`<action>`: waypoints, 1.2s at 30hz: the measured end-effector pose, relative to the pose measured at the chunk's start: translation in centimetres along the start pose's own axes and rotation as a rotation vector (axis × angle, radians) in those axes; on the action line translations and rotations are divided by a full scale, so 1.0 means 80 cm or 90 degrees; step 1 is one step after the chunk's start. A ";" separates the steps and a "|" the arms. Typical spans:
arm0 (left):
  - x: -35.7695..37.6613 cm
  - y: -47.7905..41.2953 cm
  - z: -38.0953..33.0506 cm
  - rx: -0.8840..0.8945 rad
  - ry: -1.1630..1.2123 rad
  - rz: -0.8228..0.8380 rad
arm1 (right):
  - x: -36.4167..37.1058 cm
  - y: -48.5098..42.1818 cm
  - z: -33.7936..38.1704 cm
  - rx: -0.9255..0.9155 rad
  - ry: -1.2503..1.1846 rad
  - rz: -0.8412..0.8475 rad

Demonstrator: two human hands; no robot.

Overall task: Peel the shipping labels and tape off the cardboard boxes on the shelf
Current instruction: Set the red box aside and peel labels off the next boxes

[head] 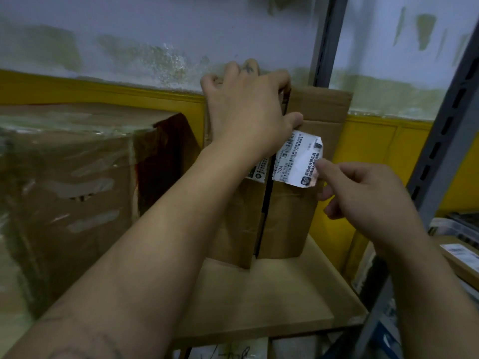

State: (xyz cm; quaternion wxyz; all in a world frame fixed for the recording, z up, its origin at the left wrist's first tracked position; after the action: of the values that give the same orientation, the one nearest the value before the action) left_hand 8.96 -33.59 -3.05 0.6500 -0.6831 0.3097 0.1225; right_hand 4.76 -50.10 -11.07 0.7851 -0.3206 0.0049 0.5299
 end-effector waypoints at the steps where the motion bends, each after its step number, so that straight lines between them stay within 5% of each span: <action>1: 0.000 0.000 0.000 0.001 0.001 0.000 | 0.001 0.001 -0.001 0.015 -0.001 0.009; 7: -0.001 0.001 -0.001 0.001 -0.009 0.004 | 0.036 -0.006 -0.014 0.114 -0.197 0.010; 13: -0.003 0.002 0.000 0.010 -0.012 0.010 | 0.024 -0.017 0.012 -0.063 -0.092 -0.201; 27: -0.004 0.001 0.001 -0.002 0.000 0.012 | 0.046 0.003 0.027 -0.374 0.089 -0.326; 36: -0.007 0.000 0.009 -0.018 0.032 0.019 | 0.061 0.019 0.029 -0.517 0.052 -0.295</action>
State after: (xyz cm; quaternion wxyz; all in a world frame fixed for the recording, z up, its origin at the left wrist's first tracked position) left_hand 8.69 -32.75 -2.78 0.6304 -0.6904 0.3343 0.1191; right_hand 4.84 -44.53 -11.64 0.6928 -0.6151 -0.2436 0.2868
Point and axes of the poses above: each hand's wrist, its own y-axis away from the middle knuckle, its own x-axis out of the palm, z = x × y, the point moved 4 cm from there along -y, towards the middle knuckle, and after that the axes turned 6 degrees about -y, right-handed, at the moved point
